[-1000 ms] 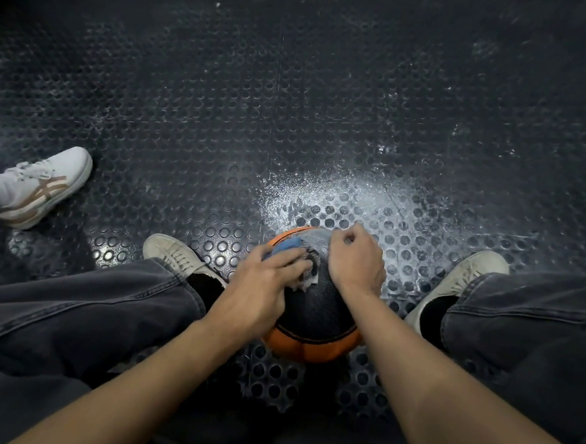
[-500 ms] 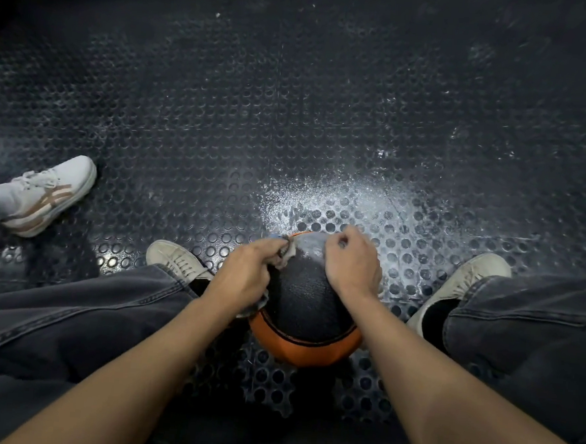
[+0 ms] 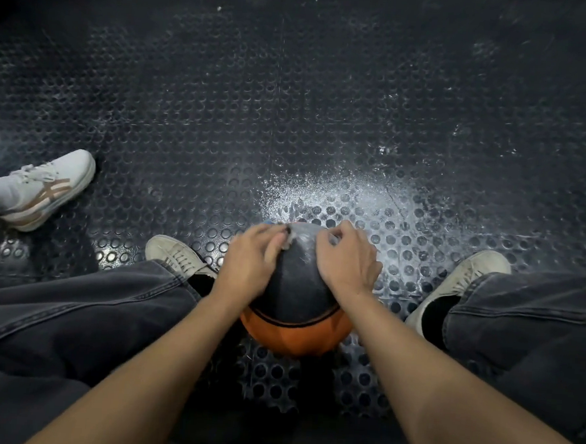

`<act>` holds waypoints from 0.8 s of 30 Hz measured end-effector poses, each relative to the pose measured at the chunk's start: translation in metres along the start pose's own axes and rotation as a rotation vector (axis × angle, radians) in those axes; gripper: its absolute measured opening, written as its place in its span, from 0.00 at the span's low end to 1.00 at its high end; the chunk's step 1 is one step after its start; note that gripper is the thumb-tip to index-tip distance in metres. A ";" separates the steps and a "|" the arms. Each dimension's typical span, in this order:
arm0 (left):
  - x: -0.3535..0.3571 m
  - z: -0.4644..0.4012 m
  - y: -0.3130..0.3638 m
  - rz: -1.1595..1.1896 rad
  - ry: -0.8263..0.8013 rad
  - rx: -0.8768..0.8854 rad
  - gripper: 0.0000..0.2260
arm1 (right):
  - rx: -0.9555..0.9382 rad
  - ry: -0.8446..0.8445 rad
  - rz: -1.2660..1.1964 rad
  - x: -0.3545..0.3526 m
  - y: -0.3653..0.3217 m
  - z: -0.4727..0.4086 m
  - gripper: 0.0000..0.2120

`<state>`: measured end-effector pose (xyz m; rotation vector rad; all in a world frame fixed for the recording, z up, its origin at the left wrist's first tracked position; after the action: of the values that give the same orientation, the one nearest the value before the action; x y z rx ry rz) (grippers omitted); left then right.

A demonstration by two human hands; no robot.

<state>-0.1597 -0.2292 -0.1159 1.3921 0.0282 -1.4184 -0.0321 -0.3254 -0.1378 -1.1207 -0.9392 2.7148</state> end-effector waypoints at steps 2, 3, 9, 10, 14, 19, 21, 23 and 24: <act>-0.003 -0.008 -0.003 -0.010 0.013 -0.074 0.14 | -0.055 0.020 0.012 0.006 -0.001 0.005 0.08; -0.004 -0.003 -0.001 -0.062 0.012 -0.053 0.15 | -0.077 0.032 -0.002 0.008 -0.003 0.006 0.07; -0.011 0.015 -0.005 -0.239 -0.030 0.096 0.15 | -0.146 -0.050 -0.154 0.012 0.001 0.009 0.10; -0.017 0.001 -0.005 -0.172 -0.008 0.034 0.12 | -0.140 -0.039 -0.158 0.012 -0.001 0.008 0.10; -0.015 0.004 0.009 -0.190 -0.058 0.079 0.11 | -0.090 -0.009 -0.173 0.010 -0.003 0.007 0.12; -0.012 0.016 0.008 -0.286 -0.070 0.139 0.11 | -0.105 -0.031 -0.204 0.009 0.005 0.004 0.13; -0.017 -0.010 -0.005 -0.143 -0.025 0.005 0.10 | -0.094 -0.027 -0.208 0.011 0.000 0.005 0.14; -0.016 -0.011 -0.004 -0.129 -0.005 -0.015 0.10 | -0.062 -0.013 -0.195 0.013 -0.003 0.005 0.13; -0.011 0.000 0.002 -0.193 -0.023 0.036 0.09 | -0.054 -0.006 -0.189 0.013 -0.003 0.004 0.13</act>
<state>-0.1618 -0.2231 -0.1065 1.4330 0.1260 -1.6010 -0.0448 -0.3218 -0.1418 -0.9780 -1.0665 2.5583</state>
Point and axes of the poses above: each hand's wrist, its own z-axis away from the middle knuckle, its own x-axis out of the palm, y = z × x, the point moved 3 cm from there along -z, towards the middle knuckle, and after that the axes turned 10 degrees about -y, right-handed, at the moved point
